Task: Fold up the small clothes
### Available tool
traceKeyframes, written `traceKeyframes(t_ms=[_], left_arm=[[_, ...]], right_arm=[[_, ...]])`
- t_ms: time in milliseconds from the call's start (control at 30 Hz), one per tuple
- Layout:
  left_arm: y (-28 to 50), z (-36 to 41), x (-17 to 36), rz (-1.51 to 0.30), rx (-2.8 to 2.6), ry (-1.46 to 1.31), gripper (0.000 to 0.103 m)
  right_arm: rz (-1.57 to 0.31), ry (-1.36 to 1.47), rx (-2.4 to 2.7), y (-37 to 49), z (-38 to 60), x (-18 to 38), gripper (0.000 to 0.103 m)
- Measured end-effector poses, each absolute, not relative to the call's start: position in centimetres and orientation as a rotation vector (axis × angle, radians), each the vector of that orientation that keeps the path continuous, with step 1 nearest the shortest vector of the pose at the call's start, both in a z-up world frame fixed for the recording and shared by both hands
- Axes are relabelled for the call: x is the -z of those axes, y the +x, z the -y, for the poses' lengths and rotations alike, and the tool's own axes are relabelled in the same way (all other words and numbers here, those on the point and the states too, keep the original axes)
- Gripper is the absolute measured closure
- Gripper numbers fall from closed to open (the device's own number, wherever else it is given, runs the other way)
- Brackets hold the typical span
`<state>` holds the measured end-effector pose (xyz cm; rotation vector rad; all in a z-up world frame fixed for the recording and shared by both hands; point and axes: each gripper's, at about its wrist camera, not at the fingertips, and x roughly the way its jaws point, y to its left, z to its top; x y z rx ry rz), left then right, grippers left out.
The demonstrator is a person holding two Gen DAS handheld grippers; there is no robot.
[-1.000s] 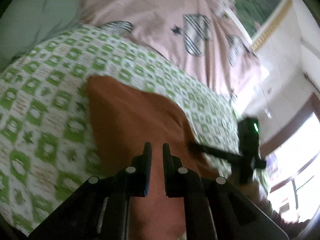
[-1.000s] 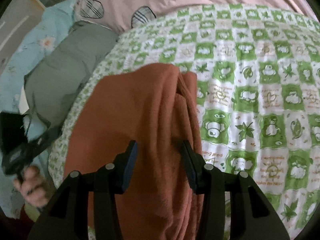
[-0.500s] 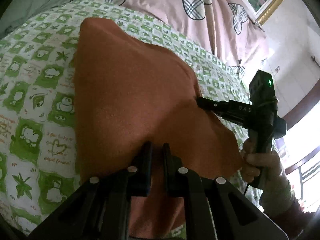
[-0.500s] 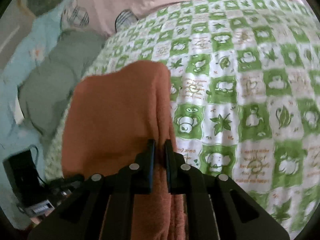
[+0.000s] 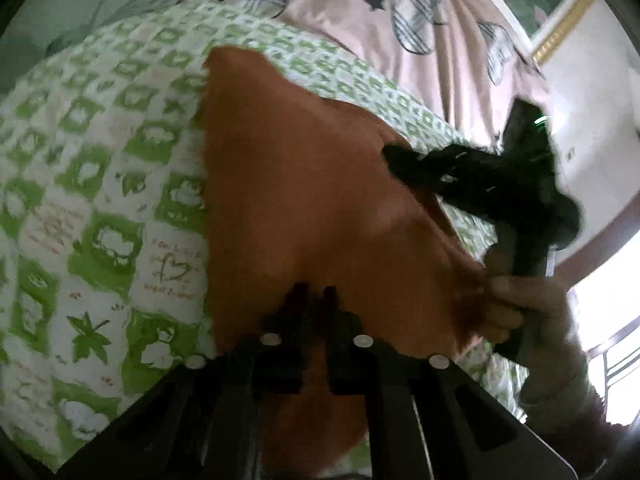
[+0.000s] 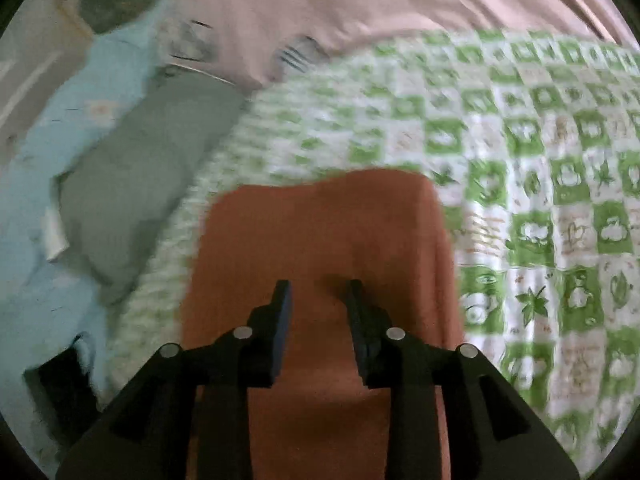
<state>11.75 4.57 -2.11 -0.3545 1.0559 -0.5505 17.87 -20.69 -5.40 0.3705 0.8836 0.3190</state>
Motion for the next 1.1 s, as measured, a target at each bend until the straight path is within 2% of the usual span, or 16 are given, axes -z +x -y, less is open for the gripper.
traceKeyframes(t_ms=[100, 133, 367, 433, 467, 567, 667, 733, 900, 1033, 1100], left_arm=[[12.2, -4.5, 2.3, -1.065, 0.544, -0.362, 0.102], [12.2, -4.3, 2.2, -1.066, 0.539, -0.352, 0.102], [9.8, -5.5, -0.6, -1.023, 0.589, -0.344, 0.097], [8.3, -5.7, -1.4, -1.006, 0.622, -0.310, 0.094], [7.7, -5.6, -1.4, -1.010, 0.620, -0.280, 0.090], [6.6, -5.6, 0.4, -1.050, 0.553, -0.209, 0.089], [6.1, -6.7, 1.8, -1.065, 0.545, -0.283, 0.090], [6.1, -6.5, 1.6, -1.058, 0.533, -0.275, 0.090], [5.4, -6.0, 0.6, -1.041, 0.495, -0.236, 0.086], [4.3, -6.6, -0.3, -1.026, 0.462, -0.282, 0.070], [3.6, -6.8, -1.0, -1.009, 0.431, -0.280, 0.057]], right_arm=[[-0.885, 0.399, -0.309, 18.7, 21.8, 6.4, 0.093], [-0.884, 0.409, -0.314, 18.4, 22.0, 6.2, 0.093], [-0.854, 0.394, -0.412, 10.8, 22.6, 3.4, 0.084], [-0.860, 0.352, -0.430, 8.1, 22.7, 3.5, 0.059], [-0.865, 0.327, -0.421, 6.9, 22.8, 3.8, 0.055], [-0.902, 0.234, -0.307, 4.1, 24.2, 5.9, 0.054], [-0.936, 0.260, -0.211, 3.4, 26.2, 7.6, 0.054], [-0.911, 0.338, -0.230, 3.1, 27.2, 7.4, 0.054], [-0.830, 0.326, -0.236, 1.6, 27.1, 5.0, 0.054], [-0.803, 0.315, -0.263, 0.1, 26.1, 3.8, 0.054], [-0.796, 0.304, -0.272, -0.7, 25.5, 3.3, 0.053]])
